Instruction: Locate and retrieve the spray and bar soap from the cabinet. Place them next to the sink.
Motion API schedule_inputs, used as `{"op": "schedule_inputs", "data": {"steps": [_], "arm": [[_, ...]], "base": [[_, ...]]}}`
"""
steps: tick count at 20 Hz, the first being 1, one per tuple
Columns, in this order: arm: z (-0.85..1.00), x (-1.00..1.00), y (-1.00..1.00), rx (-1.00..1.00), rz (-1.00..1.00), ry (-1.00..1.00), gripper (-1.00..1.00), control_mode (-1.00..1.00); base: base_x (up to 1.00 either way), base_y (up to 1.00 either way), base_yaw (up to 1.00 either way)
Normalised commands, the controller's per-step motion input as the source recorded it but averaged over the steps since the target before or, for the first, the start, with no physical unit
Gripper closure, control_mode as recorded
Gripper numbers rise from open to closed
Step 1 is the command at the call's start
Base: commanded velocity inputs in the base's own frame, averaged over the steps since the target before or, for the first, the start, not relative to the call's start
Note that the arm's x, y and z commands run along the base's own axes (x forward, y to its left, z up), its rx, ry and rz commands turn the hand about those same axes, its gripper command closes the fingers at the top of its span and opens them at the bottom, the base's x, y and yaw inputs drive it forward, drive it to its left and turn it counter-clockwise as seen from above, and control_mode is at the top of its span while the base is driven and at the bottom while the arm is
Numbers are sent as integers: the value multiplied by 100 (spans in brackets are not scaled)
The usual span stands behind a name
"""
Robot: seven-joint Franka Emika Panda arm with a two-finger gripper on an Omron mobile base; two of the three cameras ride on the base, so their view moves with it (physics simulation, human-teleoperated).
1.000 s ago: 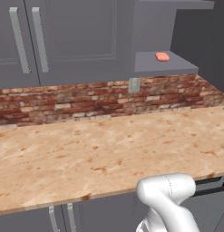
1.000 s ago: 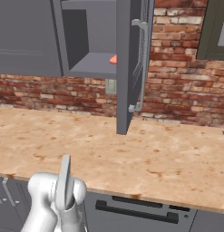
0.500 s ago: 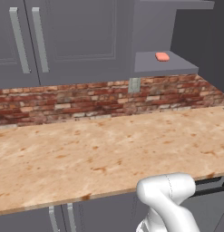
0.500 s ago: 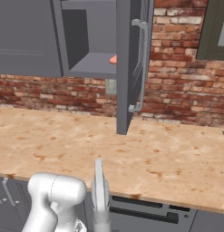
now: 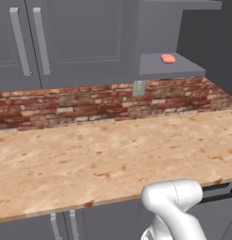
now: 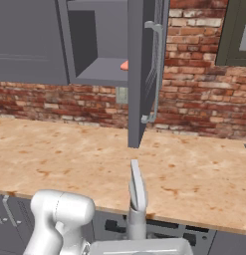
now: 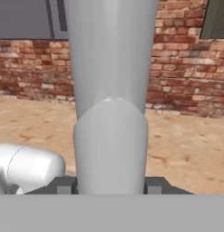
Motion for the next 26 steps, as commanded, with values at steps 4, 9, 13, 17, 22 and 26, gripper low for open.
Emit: {"op": "schedule_inputs", "data": {"steps": [4,9,13,17,22,26], "arm": [[-3,56,-33,0,0,-2,100,-100],[-8,38,-34,0,3,-2,100,-100],[-6,39,-31,0,2,-4,100,-100],[-8,51,-34,0,4,-4,100,-100],[-12,59,-29,0,3,-4,100,-100],[-7,57,-26,0,3,-2,100,-100]], "base": [[0,0,0],[0,0,0],[0,0,0],[0,0,0],[0,0,0],[0,0,0]]}}
